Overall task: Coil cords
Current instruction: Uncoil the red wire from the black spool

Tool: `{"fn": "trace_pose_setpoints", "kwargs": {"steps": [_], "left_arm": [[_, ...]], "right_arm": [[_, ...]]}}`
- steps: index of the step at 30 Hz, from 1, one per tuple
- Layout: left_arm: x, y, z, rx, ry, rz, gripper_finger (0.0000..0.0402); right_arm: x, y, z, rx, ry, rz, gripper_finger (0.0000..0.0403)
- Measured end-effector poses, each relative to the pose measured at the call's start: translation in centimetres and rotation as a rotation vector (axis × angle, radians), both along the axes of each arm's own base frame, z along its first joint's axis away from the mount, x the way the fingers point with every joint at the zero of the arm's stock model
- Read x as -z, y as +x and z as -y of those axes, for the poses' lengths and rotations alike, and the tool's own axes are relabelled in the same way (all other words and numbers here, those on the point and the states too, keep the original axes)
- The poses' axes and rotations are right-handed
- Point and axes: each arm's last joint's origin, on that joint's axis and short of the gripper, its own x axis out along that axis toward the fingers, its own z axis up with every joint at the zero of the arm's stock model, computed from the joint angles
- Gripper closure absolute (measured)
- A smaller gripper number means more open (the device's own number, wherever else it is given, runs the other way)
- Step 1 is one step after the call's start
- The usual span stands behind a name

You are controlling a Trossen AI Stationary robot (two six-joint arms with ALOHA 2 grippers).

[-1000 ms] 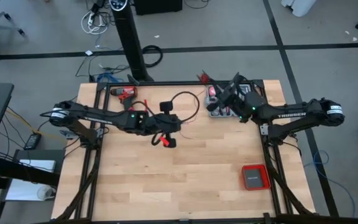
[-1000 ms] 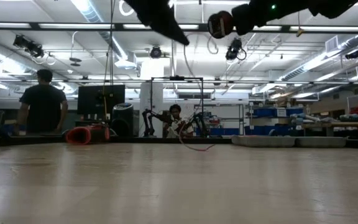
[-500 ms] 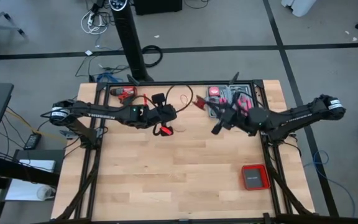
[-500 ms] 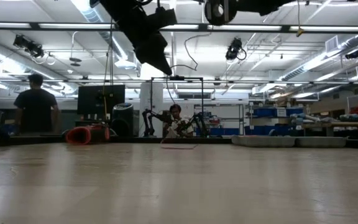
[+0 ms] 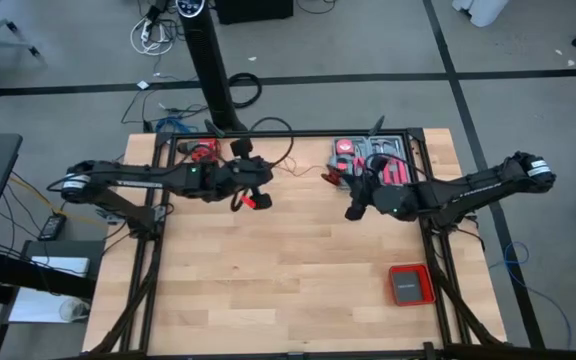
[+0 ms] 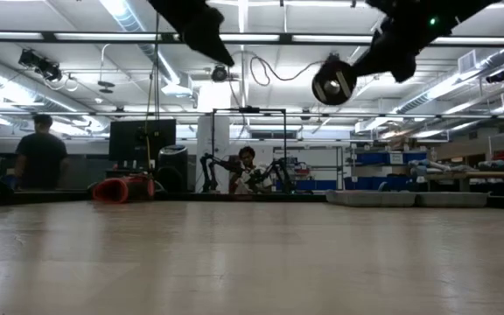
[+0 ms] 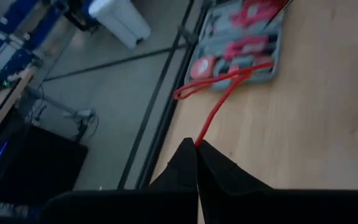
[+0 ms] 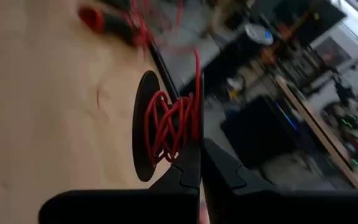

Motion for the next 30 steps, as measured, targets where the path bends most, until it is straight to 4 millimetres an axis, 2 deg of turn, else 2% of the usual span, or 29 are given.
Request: {"fn": "trace_pose_setpoints", "kwargs": {"steps": [3, 7, 12, 16, 22, 30], "left_arm": [[-0.9, -0.6, 0.8, 0.063, -0.024, 0.036, 0.0401], [-1.2, -0.8, 2.1, 0.181, -0.076, 0.048, 0.0401], [-0.6, -0.5, 3.3, 0.276, -0.121, 0.011, 0.0401], [0.3, -0.2, 4.1, 0.342, -0.162, -0.029, 0.0401], [1.5, 0.3, 4.6, 0.343, -0.211, -0.077, 0.0401], [2.5, 1.1, 4.4, 0.251, -0.145, -0.095, 0.0395]], "right_arm": [[0.4, 0.1, 1.2, 0.098, -0.037, -0.041, 0.0403], [0.0, 0.4, 3.1, 0.222, -0.104, -0.029, 0.0403], [-2.3, 0.8, 5.3, 0.300, -0.185, 0.102, 0.0403], [-4.6, 0.7, 6.2, 0.313, -0.279, 0.221, 0.0403], [-6.5, 0.4, 6.3, 0.261, -0.390, 0.310, 0.0403], [-6.2, 1.0, 4.7, 0.112, -0.387, 0.292, 0.0403]]}}
